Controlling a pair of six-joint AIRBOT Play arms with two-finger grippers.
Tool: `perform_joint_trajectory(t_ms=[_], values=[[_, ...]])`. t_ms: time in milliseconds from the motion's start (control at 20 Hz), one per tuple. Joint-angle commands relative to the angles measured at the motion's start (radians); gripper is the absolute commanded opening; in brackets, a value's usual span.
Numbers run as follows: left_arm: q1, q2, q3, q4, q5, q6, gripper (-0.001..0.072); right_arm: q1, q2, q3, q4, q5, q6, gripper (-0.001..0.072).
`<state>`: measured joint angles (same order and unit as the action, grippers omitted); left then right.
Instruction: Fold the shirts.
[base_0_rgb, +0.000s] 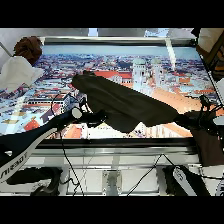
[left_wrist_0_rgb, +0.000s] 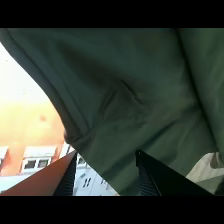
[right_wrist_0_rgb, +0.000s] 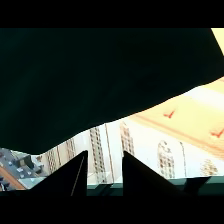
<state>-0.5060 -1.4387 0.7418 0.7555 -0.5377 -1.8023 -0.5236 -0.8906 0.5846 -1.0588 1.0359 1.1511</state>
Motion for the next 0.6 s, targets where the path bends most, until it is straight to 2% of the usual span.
perform_joint_trajectory(t_ms=[0,150,200,450,500,550], values=[[0.002,-0.001,0.001,0.005,-0.021,0.03,0.0523,0.0,0.0,-0.001,0.016,0.005,0.0,0.0269],[0.002,-0.001,0.001,0.004,0.042,0.025,0.0514,0.0,0.0,-0.001,0.027,0.005,0.0,0.0267],[0.002,-0.001,0.001,0.003,0.076,0.013,0.0451,0.0,0.0,-0.001,0.027,0.005,0.0,0.0267],[0.002,-0.002,0.001,0.0,0.169,-0.012,0.045,0.0,0.0,-0.001,0.027,0.005,0.0,0.0267],[0.002,-0.002,0.001,0.0,0.175,-0.012,0.0415,0.0,0.0,-0.001,0.028,0.005,0.0,0.0267],[0.002,-0.002,0.001,0.0,0.18,-0.012,0.0304,0.0,0.0,-0.001,0.028,0.005,0.001,0.0267]])
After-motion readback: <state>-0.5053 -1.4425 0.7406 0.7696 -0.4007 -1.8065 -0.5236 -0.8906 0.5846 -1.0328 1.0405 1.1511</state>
